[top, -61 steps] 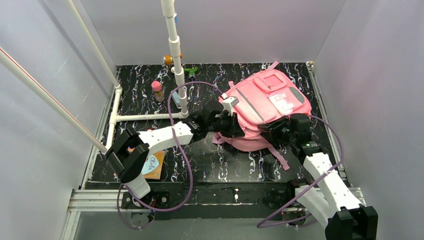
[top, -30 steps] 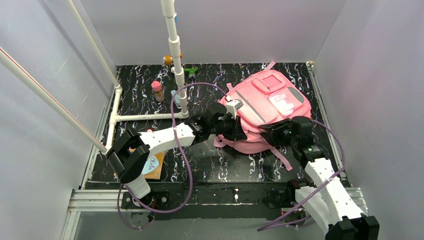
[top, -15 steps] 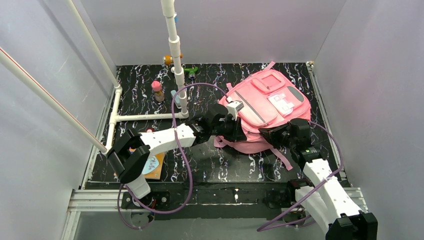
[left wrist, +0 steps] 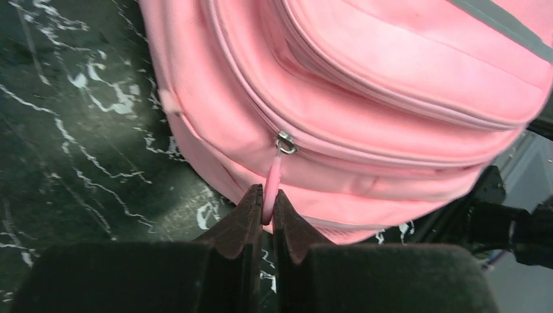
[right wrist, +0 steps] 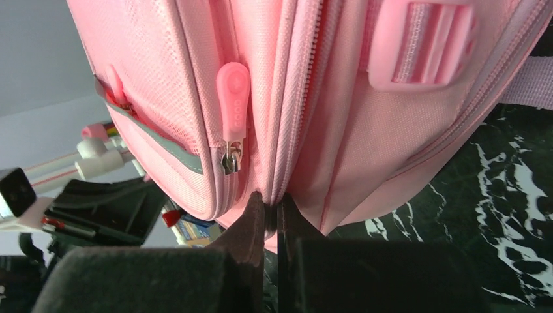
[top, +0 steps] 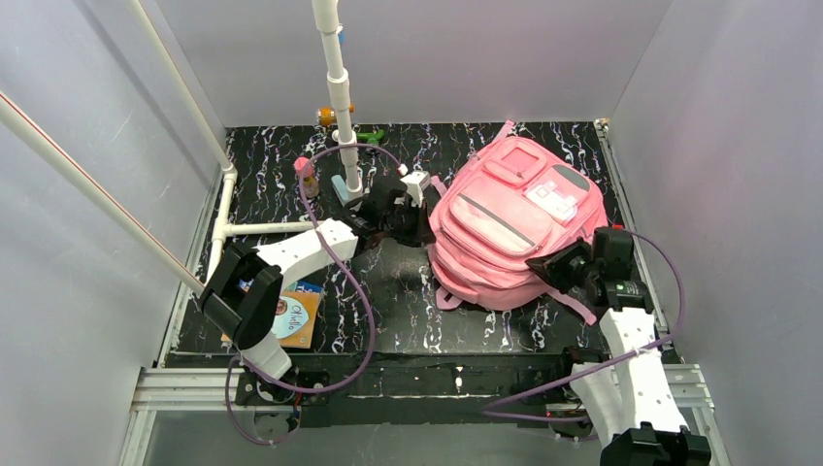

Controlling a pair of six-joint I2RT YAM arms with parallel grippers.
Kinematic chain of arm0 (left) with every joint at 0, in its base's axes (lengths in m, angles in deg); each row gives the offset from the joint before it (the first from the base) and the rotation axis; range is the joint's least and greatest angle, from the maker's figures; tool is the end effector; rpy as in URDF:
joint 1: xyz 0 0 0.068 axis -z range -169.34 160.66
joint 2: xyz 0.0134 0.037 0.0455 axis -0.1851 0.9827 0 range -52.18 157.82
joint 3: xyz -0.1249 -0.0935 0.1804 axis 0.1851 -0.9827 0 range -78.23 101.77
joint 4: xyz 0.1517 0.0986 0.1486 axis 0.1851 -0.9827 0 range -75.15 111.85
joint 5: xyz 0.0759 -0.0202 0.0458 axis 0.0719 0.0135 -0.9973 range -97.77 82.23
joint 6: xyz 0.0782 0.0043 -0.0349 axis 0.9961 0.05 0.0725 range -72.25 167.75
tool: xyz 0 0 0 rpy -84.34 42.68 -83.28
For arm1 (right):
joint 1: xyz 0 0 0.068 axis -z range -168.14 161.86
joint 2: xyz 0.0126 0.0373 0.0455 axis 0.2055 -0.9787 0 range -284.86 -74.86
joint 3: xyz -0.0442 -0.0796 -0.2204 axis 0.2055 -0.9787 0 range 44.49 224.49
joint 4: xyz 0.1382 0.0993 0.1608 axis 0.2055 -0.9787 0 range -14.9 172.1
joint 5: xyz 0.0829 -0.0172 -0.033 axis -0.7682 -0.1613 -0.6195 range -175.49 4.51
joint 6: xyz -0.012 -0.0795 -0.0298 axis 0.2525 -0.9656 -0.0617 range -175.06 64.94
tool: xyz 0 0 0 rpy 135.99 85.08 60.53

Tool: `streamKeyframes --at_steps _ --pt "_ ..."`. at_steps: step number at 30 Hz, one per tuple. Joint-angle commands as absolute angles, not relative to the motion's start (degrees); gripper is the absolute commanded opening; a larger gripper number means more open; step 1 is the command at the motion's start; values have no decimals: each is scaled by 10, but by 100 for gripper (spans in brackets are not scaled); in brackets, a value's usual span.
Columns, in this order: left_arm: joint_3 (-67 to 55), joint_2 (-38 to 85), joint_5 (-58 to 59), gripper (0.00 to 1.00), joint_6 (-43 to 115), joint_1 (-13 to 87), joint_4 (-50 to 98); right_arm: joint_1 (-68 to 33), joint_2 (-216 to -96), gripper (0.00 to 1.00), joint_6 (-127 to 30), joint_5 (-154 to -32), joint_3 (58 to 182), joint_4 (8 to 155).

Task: Pack the student bag
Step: Unzip the student bag at the center of the board.

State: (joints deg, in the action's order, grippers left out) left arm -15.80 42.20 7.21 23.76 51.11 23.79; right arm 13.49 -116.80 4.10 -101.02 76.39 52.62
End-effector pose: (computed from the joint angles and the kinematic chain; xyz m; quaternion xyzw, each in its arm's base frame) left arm 0.2761 -0.2610 0.2045 0.1874 0.8405 -0.3598 0.3591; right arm 0.1866 0.0150 0.1942 0.4037 0.8022 0.3104 0.3116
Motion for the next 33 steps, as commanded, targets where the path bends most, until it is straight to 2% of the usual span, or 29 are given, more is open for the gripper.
streamKeyframes --at_steps 1,4,6,10,14,19,21,26,28,31,33 --pt "-126 402 -2 0 305 486 174 173 -1191 1 -118 -1007 858 422" --pt "-125 391 -19 0 339 481 160 190 -1261 1 -235 -928 942 348" --pt "-137 382 31 0 325 483 170 200 -1318 1 -300 -897 994 321" --pt "-169 350 55 0 269 534 196 215 -1376 1 -332 -814 1046 335" --pt "-192 321 40 0 224 611 230 244 -1432 1 -330 -839 1039 364" --pt "-195 329 44 0 213 626 245 258 -1469 3 -330 -921 1041 413" --pt "-173 342 59 0 219 625 245 252 -1475 25 -333 -956 1049 393" --pt "-131 378 111 0 204 626 258 208 -1400 50 -360 -871 1089 309" --pt "-127 379 117 0 202 627 263 193 -1375 57 -363 -873 1106 262" --pt "-123 381 133 0 194 626 267 182 -1334 61 -314 -996 1079 247" --pt "-123 384 151 0 179 628 282 175 -1289 64 -219 -1068 1043 289"
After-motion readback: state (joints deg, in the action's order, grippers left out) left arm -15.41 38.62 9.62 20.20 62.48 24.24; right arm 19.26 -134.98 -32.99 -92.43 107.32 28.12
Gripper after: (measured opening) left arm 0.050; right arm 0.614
